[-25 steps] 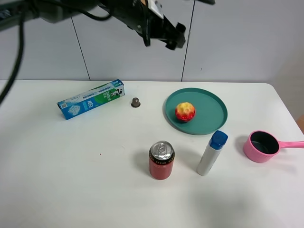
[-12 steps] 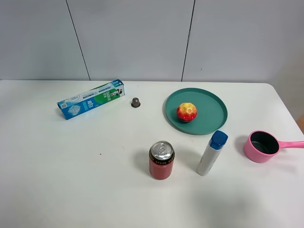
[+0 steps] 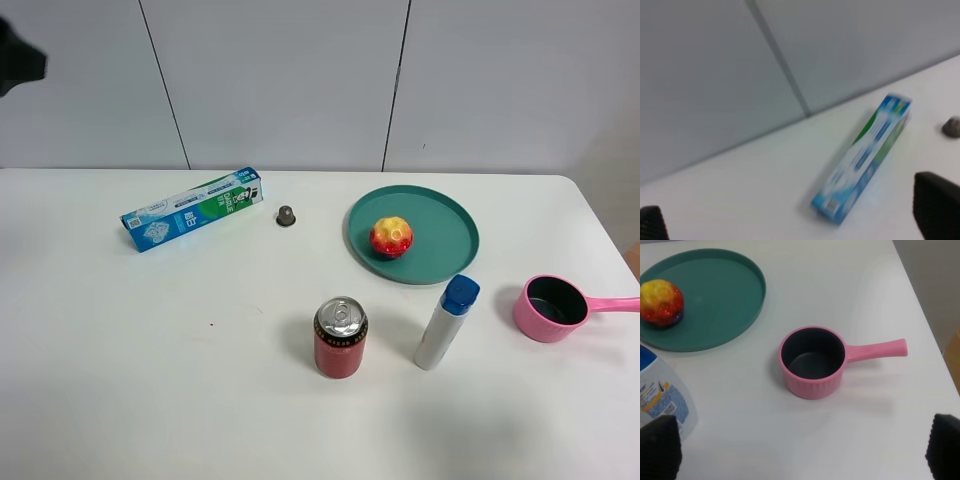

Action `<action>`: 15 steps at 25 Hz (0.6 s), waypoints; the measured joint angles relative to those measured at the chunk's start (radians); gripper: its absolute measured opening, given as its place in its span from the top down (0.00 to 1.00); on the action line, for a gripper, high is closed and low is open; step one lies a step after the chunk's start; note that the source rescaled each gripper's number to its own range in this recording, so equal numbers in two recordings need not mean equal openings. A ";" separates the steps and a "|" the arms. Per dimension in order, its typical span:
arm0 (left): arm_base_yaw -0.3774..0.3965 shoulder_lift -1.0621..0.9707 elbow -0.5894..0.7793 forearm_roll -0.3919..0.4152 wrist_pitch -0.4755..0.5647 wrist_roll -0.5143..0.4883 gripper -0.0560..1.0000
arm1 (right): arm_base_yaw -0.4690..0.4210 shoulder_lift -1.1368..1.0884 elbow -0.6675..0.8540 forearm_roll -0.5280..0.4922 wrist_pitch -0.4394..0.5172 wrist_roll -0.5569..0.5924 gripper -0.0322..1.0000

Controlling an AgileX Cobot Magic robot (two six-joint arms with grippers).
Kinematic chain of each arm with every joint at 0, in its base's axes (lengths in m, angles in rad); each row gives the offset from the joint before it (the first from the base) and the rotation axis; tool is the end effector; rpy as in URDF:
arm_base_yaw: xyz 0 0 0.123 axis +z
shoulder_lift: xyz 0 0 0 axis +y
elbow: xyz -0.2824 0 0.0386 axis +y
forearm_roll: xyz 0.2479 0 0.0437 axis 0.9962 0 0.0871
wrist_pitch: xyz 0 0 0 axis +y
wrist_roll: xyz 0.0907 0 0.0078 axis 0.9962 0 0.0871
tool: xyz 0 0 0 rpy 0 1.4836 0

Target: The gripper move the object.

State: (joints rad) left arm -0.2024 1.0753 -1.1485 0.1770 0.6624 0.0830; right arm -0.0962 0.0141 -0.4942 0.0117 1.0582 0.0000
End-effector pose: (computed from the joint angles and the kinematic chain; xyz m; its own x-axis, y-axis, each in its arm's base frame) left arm 0.2208 -0.0352 0.4085 -0.4297 0.3127 -0.8471 0.2067 0.9473 0.2449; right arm -0.0018 0.0011 0.2758 -0.4687 0.0510 -0.8819 0.0898 0.9959 0.0099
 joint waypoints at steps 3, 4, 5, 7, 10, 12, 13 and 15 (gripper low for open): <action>0.095 -0.227 0.172 0.000 0.009 -0.009 0.00 | 0.000 0.000 0.000 0.000 0.000 0.000 0.00; 0.129 -0.304 0.225 0.001 0.023 -0.010 0.00 | 0.000 0.000 0.000 0.000 0.000 0.000 0.00; 0.148 -0.381 0.273 -0.002 0.036 -0.012 0.00 | 0.000 0.000 0.000 0.000 0.000 0.000 0.00; 0.181 -0.517 0.350 -0.028 0.076 -0.020 0.00 | 0.000 0.000 0.000 0.000 0.000 0.000 0.00; 0.202 -0.697 0.452 -0.073 0.161 -0.027 0.00 | 0.000 0.000 0.000 0.000 0.000 0.000 0.00; 0.204 -0.795 0.506 -0.095 0.208 -0.035 0.00 | 0.000 0.000 0.000 0.000 0.000 0.000 0.00; 0.204 -0.850 0.535 -0.105 0.228 -0.038 0.00 | 0.000 0.000 0.000 0.000 0.000 0.000 0.00; 0.204 -0.920 0.566 -0.129 0.255 -0.041 0.00 | 0.000 0.000 0.000 0.000 0.000 0.000 0.00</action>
State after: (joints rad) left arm 0.0013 0.1554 -0.5827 0.0480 0.9174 0.0424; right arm -0.0962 0.0141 -0.4942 0.0117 1.0582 0.0000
